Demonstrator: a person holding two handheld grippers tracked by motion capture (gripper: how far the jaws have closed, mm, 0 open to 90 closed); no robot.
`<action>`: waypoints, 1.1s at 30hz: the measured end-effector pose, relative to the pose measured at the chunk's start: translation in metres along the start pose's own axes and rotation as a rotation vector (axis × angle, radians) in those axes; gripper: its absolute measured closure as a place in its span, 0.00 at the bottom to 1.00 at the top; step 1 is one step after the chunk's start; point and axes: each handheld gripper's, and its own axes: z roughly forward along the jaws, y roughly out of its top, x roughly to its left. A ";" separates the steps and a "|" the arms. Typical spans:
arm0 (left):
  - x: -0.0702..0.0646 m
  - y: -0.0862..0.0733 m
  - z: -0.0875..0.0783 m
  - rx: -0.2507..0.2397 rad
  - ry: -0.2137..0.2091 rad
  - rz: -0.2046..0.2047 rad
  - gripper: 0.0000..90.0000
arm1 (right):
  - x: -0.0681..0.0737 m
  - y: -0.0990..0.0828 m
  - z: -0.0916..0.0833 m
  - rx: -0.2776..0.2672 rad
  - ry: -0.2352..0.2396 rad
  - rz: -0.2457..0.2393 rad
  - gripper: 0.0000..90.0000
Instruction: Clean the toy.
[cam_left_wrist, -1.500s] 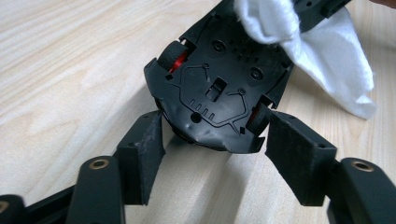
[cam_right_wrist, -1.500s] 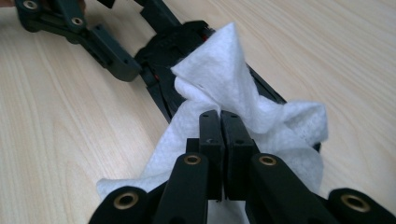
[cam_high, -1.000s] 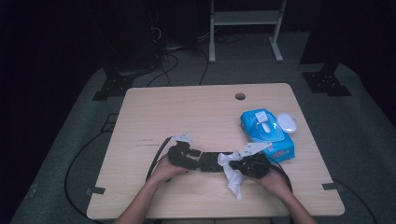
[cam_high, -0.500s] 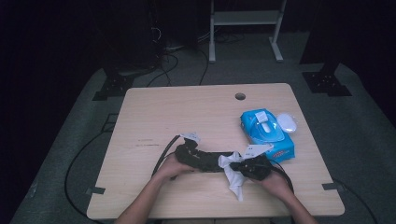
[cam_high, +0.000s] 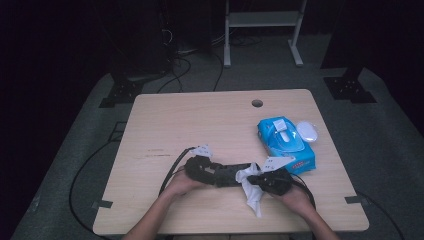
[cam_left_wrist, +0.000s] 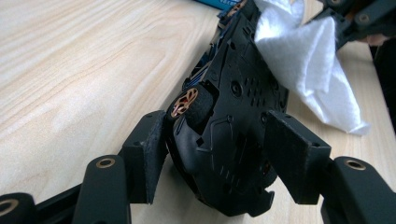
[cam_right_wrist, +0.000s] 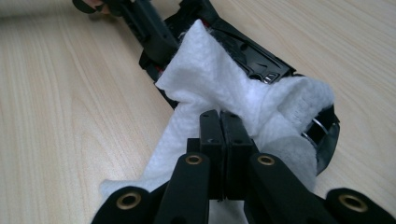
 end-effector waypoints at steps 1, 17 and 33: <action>-0.002 -0.001 -0.001 -0.010 0.011 0.017 0.44 | 0.000 0.000 0.000 0.002 0.000 0.003 0.98; -0.025 -0.006 -0.006 -0.067 0.077 0.160 0.53 | -0.001 -0.005 -0.004 0.013 -0.012 0.014 0.98; -0.042 -0.005 0.002 -0.054 0.022 0.280 0.61 | -0.003 -0.012 -0.002 0.067 -0.033 0.022 0.98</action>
